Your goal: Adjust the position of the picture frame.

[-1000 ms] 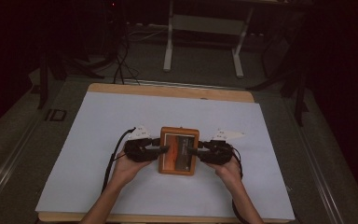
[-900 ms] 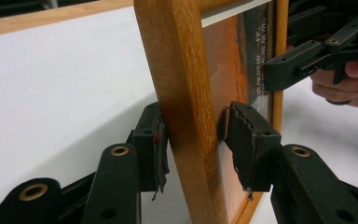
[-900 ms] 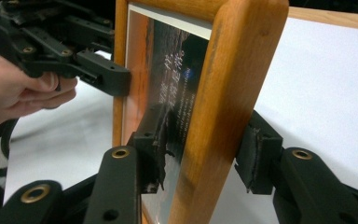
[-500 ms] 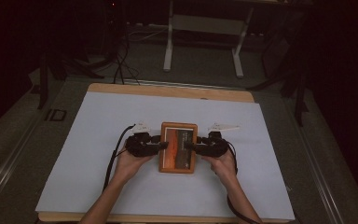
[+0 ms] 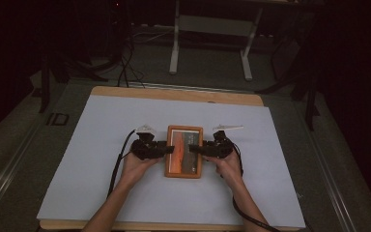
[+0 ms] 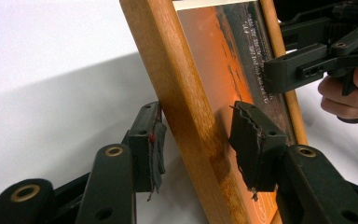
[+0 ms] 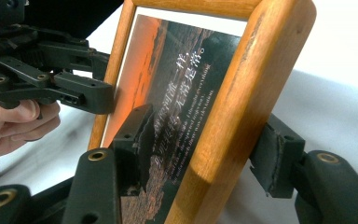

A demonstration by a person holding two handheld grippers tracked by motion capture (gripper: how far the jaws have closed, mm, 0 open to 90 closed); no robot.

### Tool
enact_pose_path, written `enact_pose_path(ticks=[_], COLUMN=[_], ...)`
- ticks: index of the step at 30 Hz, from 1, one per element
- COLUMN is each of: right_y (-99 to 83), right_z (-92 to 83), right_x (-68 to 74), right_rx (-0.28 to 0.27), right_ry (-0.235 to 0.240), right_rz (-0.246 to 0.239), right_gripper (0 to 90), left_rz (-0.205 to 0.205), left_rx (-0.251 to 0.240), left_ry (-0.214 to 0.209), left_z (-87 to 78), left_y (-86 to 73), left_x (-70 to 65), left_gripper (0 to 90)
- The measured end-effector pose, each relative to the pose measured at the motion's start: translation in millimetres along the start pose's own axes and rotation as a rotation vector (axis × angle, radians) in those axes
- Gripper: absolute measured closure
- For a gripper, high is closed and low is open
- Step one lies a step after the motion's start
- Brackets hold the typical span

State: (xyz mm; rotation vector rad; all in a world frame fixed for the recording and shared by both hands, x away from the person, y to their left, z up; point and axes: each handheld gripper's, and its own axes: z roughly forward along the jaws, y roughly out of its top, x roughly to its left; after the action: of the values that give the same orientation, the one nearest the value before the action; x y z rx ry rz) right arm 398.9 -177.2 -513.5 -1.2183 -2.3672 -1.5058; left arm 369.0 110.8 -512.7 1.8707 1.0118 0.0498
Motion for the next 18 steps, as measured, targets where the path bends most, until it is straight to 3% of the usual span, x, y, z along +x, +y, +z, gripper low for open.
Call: enact_pose_path(ticks=[9,12,14,18], right_y=[0.8,1.0,-0.5,-3.0], right_z=[7.7,8.7,10.7,11.0], right_x=[-2.2,-0.8,-3.9,-6.3], right_rx=[0.035,0.063,0.083,0.076], right_ry=[-0.041,-0.117,-0.11,-0.097], right_rz=[0.028,-0.009,0.002,0.016], right_gripper=[39.0,42.0,42.2,42.8], left_rz=[-0.039,-0.078,-0.102,-0.104], left_rx=[0.039,0.081,0.073,0.069], left_ry=[0.025,0.041,0.025,0.029], left_z=[9.0,13.5,14.6,14.8], left_y=[-0.5,-3.5,-6.6,-6.5], left_x=[3.3,8.0,12.1,11.5], left_gripper=[50.5,44.7,44.6,44.5])
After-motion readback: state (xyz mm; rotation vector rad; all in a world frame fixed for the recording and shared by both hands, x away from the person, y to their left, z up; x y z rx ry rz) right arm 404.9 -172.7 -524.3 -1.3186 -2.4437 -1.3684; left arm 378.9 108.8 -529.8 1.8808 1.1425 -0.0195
